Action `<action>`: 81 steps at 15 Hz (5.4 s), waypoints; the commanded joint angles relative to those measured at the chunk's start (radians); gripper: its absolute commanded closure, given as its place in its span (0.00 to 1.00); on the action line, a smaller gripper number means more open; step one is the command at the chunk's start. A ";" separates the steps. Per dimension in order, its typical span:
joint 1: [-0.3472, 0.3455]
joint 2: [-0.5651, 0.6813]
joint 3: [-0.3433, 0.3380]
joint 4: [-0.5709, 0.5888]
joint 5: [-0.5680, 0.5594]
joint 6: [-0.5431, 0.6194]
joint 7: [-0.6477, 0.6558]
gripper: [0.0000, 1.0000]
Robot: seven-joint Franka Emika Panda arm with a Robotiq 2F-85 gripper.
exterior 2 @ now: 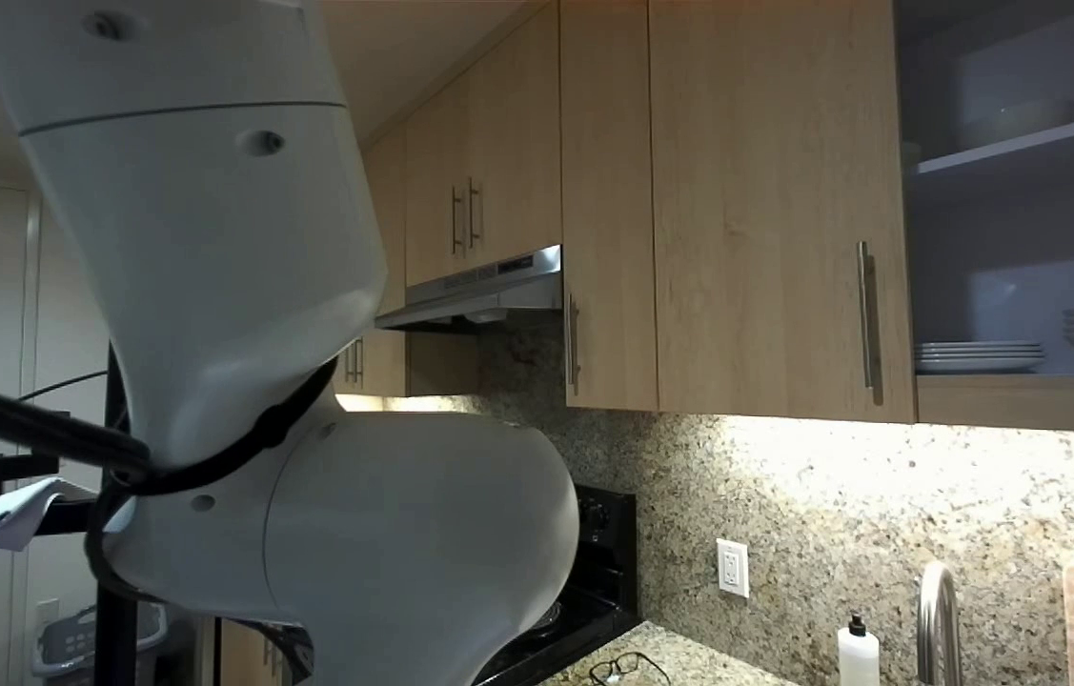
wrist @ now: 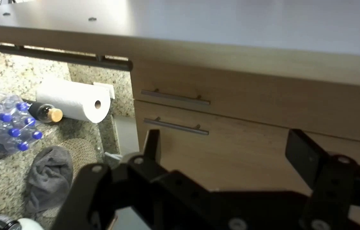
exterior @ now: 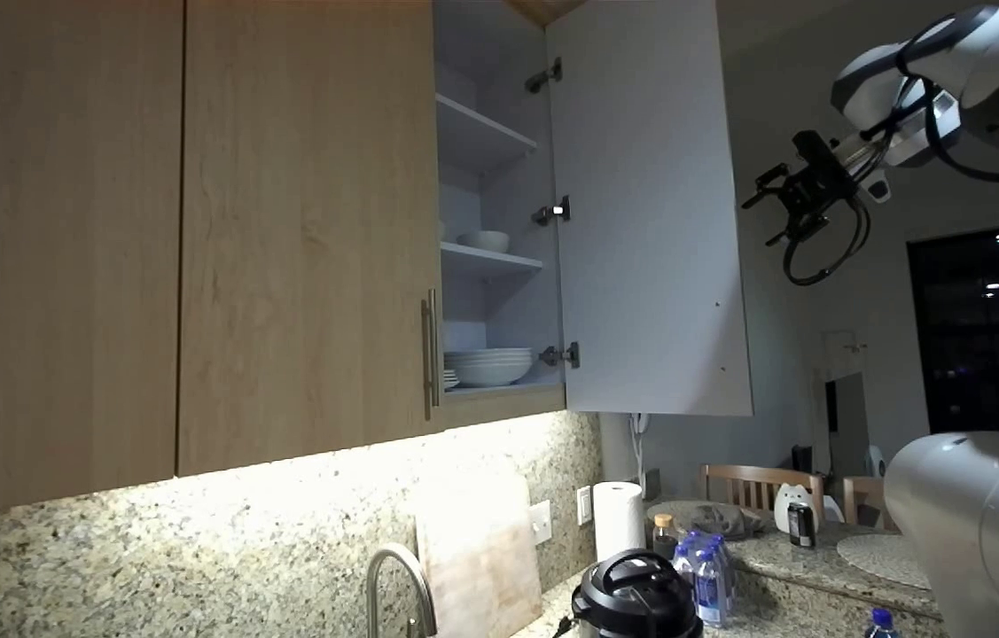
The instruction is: Close the right door of the top cabinet.
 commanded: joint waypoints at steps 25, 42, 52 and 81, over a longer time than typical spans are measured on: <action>-0.101 0.053 0.220 0.058 -0.115 -0.656 -0.191 0.00; -0.433 0.052 0.697 -0.071 -0.316 -0.679 -0.285 0.00; -0.614 0.068 0.752 -0.097 -0.260 -0.713 -0.342 0.00; -0.827 0.125 0.785 -0.333 0.191 -0.328 -0.383 0.00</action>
